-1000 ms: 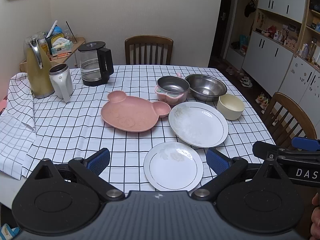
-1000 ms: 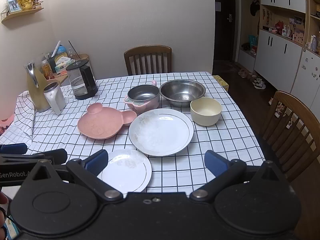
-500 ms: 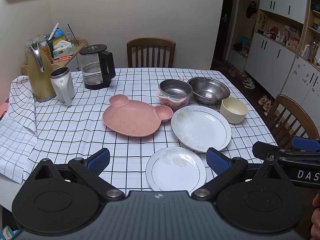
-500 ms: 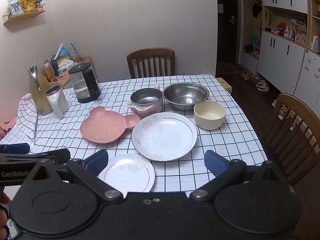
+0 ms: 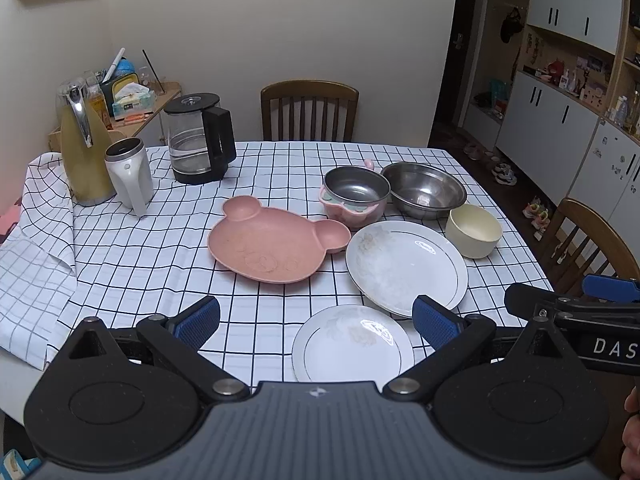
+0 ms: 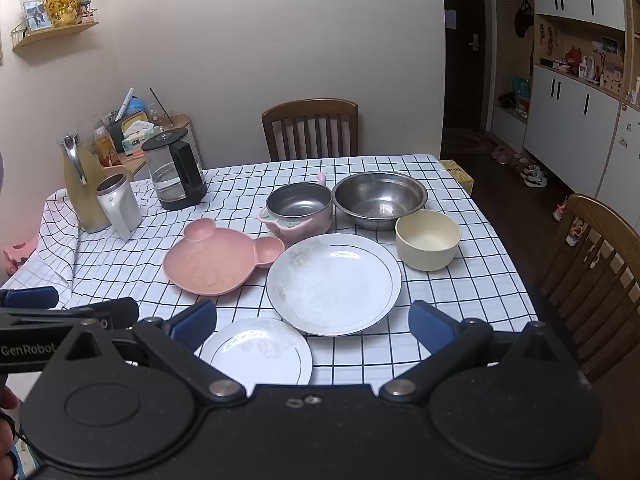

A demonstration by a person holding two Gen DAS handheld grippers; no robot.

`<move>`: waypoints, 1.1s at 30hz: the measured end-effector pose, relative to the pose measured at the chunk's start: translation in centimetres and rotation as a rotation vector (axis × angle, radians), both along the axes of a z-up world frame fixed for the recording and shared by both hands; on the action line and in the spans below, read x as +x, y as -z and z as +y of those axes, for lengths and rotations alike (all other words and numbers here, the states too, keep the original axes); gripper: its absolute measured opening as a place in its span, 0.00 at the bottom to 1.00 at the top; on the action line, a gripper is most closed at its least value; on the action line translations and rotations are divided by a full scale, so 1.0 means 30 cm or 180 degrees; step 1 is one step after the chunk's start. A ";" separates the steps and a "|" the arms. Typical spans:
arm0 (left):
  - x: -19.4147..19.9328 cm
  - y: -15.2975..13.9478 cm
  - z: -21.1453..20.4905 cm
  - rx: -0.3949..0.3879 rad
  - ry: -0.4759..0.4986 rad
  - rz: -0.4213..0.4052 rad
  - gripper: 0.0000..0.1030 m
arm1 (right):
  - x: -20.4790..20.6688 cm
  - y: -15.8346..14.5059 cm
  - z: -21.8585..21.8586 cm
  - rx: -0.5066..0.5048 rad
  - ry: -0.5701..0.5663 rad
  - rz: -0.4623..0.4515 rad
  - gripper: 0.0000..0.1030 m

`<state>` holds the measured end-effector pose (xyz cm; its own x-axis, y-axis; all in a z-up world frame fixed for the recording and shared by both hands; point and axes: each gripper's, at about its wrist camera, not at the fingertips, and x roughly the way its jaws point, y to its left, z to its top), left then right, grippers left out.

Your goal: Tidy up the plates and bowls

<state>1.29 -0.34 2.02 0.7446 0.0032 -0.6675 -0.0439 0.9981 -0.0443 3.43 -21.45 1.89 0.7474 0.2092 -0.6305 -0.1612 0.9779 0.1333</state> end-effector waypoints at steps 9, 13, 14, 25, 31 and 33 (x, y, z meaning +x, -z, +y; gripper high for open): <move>0.051 0.010 -0.030 -0.0030 0.0010 0.0019 1.00 | 0.036 0.010 -0.037 -0.0012 0.0026 0.0036 1.00; 0.097 0.025 -0.045 -0.0080 -0.0018 0.0019 1.00 | 0.067 0.020 -0.063 -0.0018 0.0035 0.0054 1.00; 0.114 0.033 -0.047 -0.0095 -0.0036 0.0023 1.00 | 0.078 0.023 -0.072 -0.0014 0.0030 0.0060 1.00; 0.386 0.172 -0.096 -0.0168 -0.0081 0.0237 1.00 | 0.329 0.167 -0.181 -0.0153 -0.0072 0.0282 0.96; 0.534 0.261 -0.134 0.0058 -0.0050 0.0314 1.00 | 0.480 0.292 -0.220 -0.0284 -0.0107 0.0537 0.90; 0.590 0.302 -0.137 0.0042 -0.0059 0.0424 1.00 | 0.526 0.331 -0.225 -0.0319 -0.0120 0.0596 0.84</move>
